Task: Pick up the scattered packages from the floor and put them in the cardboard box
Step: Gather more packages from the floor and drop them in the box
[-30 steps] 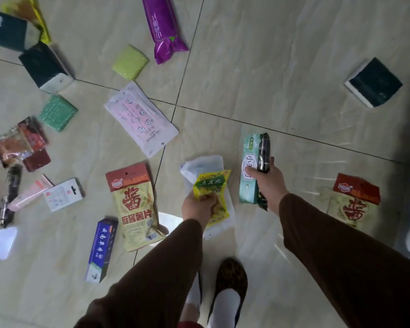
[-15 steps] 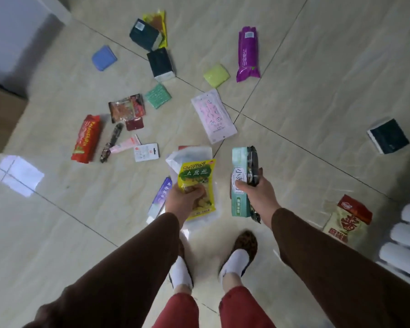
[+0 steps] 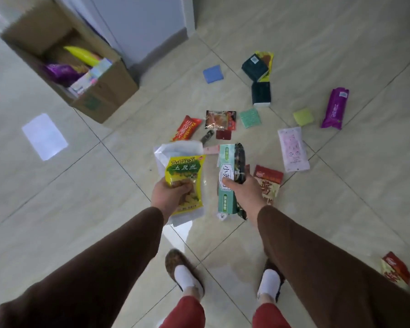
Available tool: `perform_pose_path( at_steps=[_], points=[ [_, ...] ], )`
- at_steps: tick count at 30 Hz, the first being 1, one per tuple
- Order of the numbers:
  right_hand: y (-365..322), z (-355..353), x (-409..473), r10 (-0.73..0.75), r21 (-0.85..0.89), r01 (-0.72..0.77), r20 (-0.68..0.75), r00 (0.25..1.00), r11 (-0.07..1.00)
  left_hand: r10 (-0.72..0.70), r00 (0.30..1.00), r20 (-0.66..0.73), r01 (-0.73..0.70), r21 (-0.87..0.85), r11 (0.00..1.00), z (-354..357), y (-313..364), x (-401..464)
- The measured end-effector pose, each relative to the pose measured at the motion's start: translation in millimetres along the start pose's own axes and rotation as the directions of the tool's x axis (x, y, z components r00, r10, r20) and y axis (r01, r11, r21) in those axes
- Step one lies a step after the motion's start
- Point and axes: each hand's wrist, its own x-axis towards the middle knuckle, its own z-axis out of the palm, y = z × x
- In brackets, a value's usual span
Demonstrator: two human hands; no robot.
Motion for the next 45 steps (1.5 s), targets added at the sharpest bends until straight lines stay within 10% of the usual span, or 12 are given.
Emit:
perform_pose_path(
  at_steps=[30,45],
  points=[
    [-321,542,136,-0.034,0.004,0.034,0.055,0.998,0.999,0.055,0.997,-0.055,-0.052,0.048,0.997,-506,203,344],
    [-428,666,227,0.067,0.110,-0.055,-0.107,0.992,0.992,0.088,0.992,0.096,-0.110,0.256,0.960,-601,346,508]
  ],
)
